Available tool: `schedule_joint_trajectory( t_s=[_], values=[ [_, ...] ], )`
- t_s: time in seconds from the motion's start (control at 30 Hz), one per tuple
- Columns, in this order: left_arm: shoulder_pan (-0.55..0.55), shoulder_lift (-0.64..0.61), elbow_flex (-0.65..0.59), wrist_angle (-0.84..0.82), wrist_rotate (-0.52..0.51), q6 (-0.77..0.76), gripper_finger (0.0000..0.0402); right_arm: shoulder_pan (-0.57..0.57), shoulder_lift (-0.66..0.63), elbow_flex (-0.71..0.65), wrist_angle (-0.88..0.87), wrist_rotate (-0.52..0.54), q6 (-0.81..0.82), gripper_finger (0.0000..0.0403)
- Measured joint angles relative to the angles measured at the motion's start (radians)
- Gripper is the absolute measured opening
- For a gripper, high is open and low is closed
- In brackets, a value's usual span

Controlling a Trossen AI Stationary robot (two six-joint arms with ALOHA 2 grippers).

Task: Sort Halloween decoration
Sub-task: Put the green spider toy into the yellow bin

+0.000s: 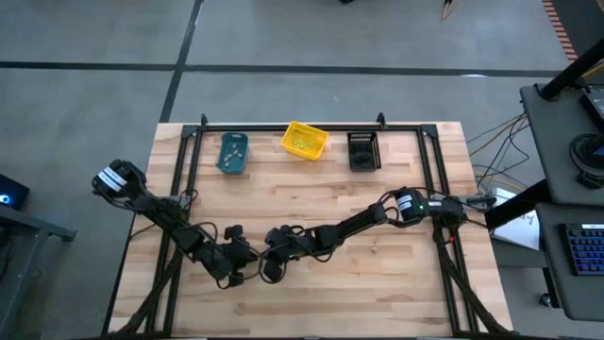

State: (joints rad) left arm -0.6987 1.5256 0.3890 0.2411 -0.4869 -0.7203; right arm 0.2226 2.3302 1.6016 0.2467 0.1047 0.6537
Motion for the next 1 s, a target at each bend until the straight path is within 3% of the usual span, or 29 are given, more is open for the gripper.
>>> schedule_joint_trajectory(
  t_s=[0.47,0.77,1.0],
  values=[
    [-0.001,-0.143,-0.001,-0.105,0.033,-0.025,0.0025,-0.001,-0.030,-0.004,-0.024,-0.001,-0.007,0.0008],
    [-0.002,-0.361,0.000,-0.210,0.027,-0.042,0.0025,-0.018,-0.136,-0.005,-0.251,0.025,-0.055,0.0008],
    [-0.003,-0.530,0.000,-0.223,0.020,-0.049,0.0025,-0.109,-0.233,-0.004,-0.433,-0.007,-0.138,0.0008]
  ],
)
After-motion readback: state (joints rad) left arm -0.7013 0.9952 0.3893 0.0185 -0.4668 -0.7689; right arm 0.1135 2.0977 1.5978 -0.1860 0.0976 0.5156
